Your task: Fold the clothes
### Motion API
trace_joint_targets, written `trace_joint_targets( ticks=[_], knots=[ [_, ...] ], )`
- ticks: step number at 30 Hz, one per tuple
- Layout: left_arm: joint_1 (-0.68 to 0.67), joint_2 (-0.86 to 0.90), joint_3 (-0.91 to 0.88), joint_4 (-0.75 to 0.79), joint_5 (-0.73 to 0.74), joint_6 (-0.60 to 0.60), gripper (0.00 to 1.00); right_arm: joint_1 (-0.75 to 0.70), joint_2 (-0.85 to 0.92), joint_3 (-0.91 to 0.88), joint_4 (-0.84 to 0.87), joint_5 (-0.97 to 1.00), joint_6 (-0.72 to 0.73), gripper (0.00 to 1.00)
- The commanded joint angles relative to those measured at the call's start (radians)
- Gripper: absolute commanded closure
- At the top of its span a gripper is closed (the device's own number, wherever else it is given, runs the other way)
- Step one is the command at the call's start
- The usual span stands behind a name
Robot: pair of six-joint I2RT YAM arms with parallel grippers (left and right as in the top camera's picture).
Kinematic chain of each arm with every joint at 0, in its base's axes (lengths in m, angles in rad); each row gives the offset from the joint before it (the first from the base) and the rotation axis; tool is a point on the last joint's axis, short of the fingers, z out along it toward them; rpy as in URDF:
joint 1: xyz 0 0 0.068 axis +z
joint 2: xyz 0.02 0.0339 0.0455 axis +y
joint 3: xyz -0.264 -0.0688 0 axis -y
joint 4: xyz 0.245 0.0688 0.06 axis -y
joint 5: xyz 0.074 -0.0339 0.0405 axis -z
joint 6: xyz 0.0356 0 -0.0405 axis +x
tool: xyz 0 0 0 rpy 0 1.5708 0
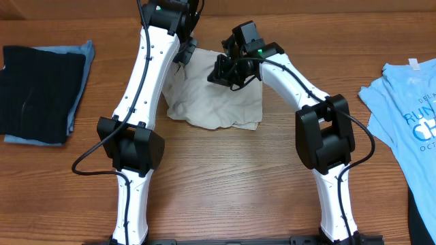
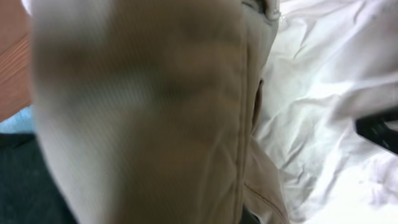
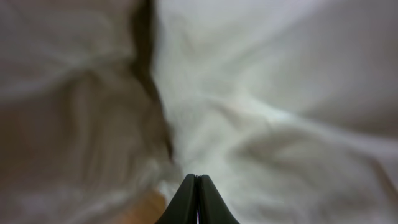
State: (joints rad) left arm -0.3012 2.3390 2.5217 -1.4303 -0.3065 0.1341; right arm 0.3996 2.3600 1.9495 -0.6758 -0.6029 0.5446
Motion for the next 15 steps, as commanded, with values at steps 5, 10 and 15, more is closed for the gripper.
trace_joint_targets(
  ticks=[5,10,15],
  knots=[
    [-0.008,-0.064,0.033,-0.01,0.019,-0.034,0.96,0.1,0.047,-0.013,0.15,0.071,0.098,0.96],
    [-0.008,-0.083,0.034,-0.008,0.02,-0.05,0.96,0.165,0.112,-0.013,0.18,0.135,0.127,0.96],
    [-0.029,-0.105,0.034,0.0,0.046,-0.067,0.96,0.231,0.171,-0.013,0.245,0.131,0.189,0.96]
  ],
)
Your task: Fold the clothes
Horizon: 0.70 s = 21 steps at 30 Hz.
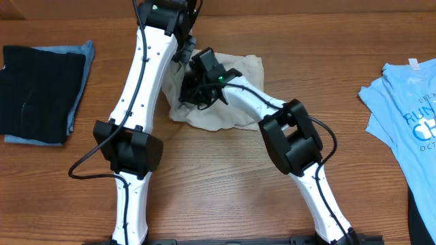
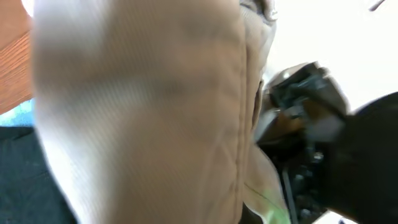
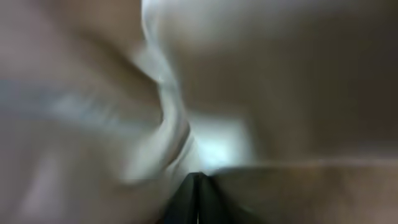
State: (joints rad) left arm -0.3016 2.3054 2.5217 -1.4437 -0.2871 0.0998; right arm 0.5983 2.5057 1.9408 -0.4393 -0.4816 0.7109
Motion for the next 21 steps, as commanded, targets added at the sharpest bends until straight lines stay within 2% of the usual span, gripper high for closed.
trace_joint_targets(
  ticks=[1,5,7,12,18,21],
  knots=[
    [-0.042,-0.071,0.034,0.016,0.026,-0.033,0.96,0.042,0.025,-0.004,0.013,0.01,0.023,0.96],
    [-0.092,-0.071,0.034,0.026,0.025,-0.033,0.96,0.044,0.025,-0.003,0.025,-0.024,-0.009,0.96],
    [-0.09,-0.071,0.034,0.026,0.026,-0.033,0.96,0.016,0.021,0.013,0.013,-0.101,-0.064,0.96],
    [-0.09,-0.071,0.034,0.026,0.023,-0.033,0.96,-0.076,-0.046,0.054,-0.123,-0.126,-0.148,0.96],
    [-0.09,-0.071,0.034,0.026,0.022,-0.032,0.96,-0.24,-0.167,0.054,-0.372,-0.122,-0.281,0.96],
    [-0.09,-0.071,0.034,0.026,0.045,-0.037,0.96,-0.339,-0.18,0.056,-0.599,0.057,-0.346,0.96]
  ],
)
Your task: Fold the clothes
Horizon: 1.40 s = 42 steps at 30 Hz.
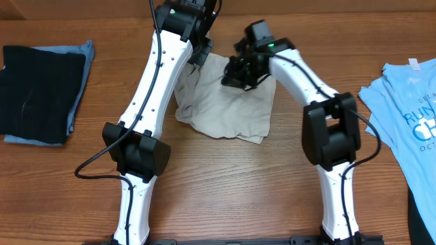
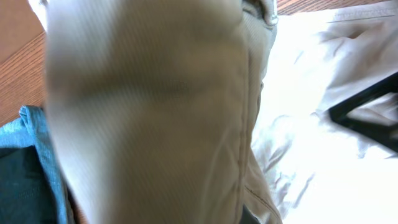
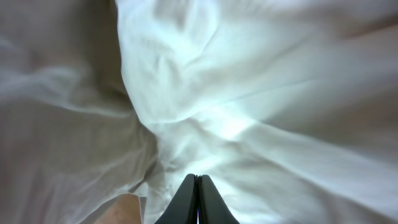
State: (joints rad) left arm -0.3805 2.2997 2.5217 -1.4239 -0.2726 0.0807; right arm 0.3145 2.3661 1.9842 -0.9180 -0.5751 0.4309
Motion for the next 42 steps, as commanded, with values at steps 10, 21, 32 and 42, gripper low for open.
trace_joint_targets(
  ticks=[10,21,32,42],
  knots=[
    [-0.013,-0.063,0.032,-0.023,0.189,-0.044,0.96,-0.144,-0.04,-0.139,-0.243,0.417,-0.064,0.96],
    [-0.088,-0.063,-0.064,-0.007,0.273,-0.049,0.96,-0.144,-0.04,-0.251,-0.14,0.418,-0.066,0.96],
    [-0.18,-0.063,-0.286,0.203,0.33,-0.206,0.96,-0.144,-0.04,-0.251,-0.138,0.417,-0.065,0.96],
    [-0.186,-0.063,-0.356,0.284,0.457,-0.273,0.92,-0.144,-0.04,-0.251,-0.145,0.416,-0.065,0.96]
  ],
)
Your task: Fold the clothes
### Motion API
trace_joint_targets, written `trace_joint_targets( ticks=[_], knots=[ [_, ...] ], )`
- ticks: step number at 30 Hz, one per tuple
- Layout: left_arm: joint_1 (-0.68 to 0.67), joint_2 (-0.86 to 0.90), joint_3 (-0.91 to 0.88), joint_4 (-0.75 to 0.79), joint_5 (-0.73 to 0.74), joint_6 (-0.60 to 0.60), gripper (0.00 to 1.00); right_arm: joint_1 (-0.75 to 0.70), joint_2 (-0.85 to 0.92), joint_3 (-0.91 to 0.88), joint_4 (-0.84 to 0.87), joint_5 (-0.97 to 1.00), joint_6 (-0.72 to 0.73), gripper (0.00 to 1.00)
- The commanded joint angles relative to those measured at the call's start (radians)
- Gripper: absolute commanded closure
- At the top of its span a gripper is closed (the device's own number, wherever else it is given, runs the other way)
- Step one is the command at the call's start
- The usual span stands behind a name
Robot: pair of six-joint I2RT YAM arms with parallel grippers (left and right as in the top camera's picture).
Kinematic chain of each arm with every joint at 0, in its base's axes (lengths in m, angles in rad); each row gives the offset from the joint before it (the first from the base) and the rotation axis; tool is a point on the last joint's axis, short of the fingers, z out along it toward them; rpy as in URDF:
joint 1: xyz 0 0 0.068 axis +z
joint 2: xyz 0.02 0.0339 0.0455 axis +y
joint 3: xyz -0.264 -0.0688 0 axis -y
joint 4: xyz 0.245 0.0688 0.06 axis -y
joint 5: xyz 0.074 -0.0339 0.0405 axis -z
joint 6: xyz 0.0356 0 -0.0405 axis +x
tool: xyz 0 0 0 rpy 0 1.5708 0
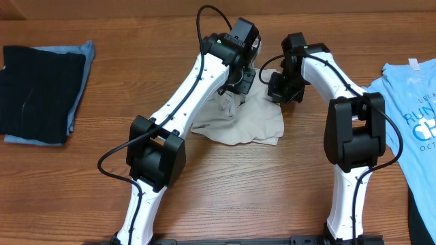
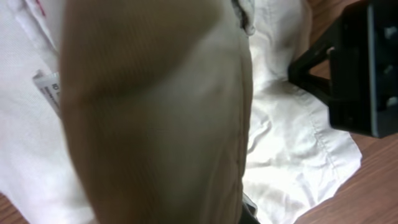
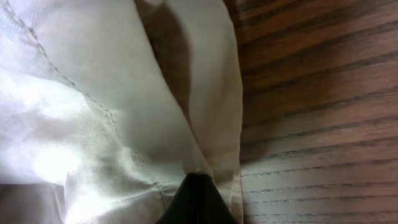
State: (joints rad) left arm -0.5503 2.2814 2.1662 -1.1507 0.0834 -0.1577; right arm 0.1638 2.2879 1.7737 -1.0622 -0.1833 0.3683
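Note:
A crumpled beige garment (image 1: pixel 238 124) lies on the wooden table (image 1: pixel 225 194) right of centre. My left gripper (image 1: pixel 240 80) is at its upper left part, holding a bunch of it lifted. In the left wrist view, beige cloth (image 2: pixel 155 112) hangs right over the lens and hides the fingers. My right gripper (image 1: pixel 278 92) is at the garment's upper right edge. In the right wrist view its fingers (image 3: pixel 198 183) are pressed together on the hem of the pale cloth (image 3: pixel 93 93), next to bare wood.
A folded dark garment (image 1: pixel 34 82) sits on a blue one (image 1: pixel 83 61) at the far left. A light blue printed T-shirt (image 1: pixel 409 116) lies at the right edge. The right gripper's black body (image 2: pixel 364 68) shows in the left wrist view.
Both grippers have moved to the right, and the garment with them. The right gripper was over the cloth's middle; now it is at the right hem, with bare wood beside it.
Both grippers stayed shut at the garment's far edge throughout. The right one was first at the top right, then over to the left under the left arm, then back right. The garment has since ended up further right on the table.

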Motion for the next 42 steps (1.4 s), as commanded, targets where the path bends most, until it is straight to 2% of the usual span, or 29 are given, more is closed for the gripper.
trace_joint_targets(
  ticks=[1,2,3,5,6,9,11,15,18,20,22,23,25,31,38,42],
  knots=[
    [-0.018,-0.045,0.0,0.011,0.101,-0.037,0.92,0.007,0.039,-0.04,-0.001,0.024,-0.002,0.96],
    [-0.022,-0.045,0.0,0.014,0.101,-0.037,0.92,0.007,0.039,-0.04,-0.001,0.024,-0.002,0.96],
    [-0.026,-0.045,0.0,0.019,0.101,-0.037,0.8,0.007,0.039,-0.04,-0.001,0.022,-0.002,0.96],
    [-0.033,-0.045,0.0,0.027,0.104,-0.037,0.69,0.007,0.039,-0.04,-0.001,0.022,-0.002,0.96],
    [-0.036,-0.045,0.0,0.04,0.148,-0.027,0.56,0.007,0.039,-0.04,0.0,0.022,-0.002,0.96],
    [-0.033,-0.045,0.044,0.063,0.29,0.0,0.37,0.004,0.039,-0.038,0.007,0.026,-0.003,0.96],
    [-0.025,-0.045,0.139,0.047,0.299,0.005,0.34,-0.015,0.038,0.003,-0.006,0.026,-0.024,0.96],
    [0.018,-0.046,0.305,-0.02,0.134,0.003,0.32,-0.09,0.014,0.217,-0.196,0.072,-0.033,0.96],
    [0.073,-0.045,0.299,-0.03,-0.004,0.005,0.36,-0.133,-0.039,0.399,-0.368,0.052,-0.071,0.96],
    [0.103,-0.045,0.247,-0.021,-0.013,0.01,0.5,-0.126,-0.082,0.47,-0.45,-0.056,-0.171,0.96],
    [0.125,-0.044,0.178,0.011,-0.013,0.01,0.74,-0.093,-0.113,0.477,-0.486,-0.238,-0.29,0.96],
    [0.127,-0.044,0.145,0.034,-0.013,0.01,0.81,-0.077,-0.113,0.477,-0.502,-0.309,-0.336,0.96],
    [0.127,-0.029,0.068,0.089,-0.013,0.024,0.89,-0.033,-0.113,0.457,-0.524,-0.406,-0.412,0.96],
    [0.13,-0.012,-0.019,0.196,-0.014,0.042,0.88,0.068,-0.113,0.351,-0.486,-0.391,-0.433,0.96],
    [0.135,-0.011,-0.167,0.375,-0.018,0.058,0.88,0.064,-0.113,-0.101,-0.247,-0.299,-0.411,0.96],
    [0.158,-0.01,-0.298,0.514,-0.018,0.057,0.88,0.036,-0.113,-0.334,-0.132,-0.22,-0.307,0.96]
  ],
)
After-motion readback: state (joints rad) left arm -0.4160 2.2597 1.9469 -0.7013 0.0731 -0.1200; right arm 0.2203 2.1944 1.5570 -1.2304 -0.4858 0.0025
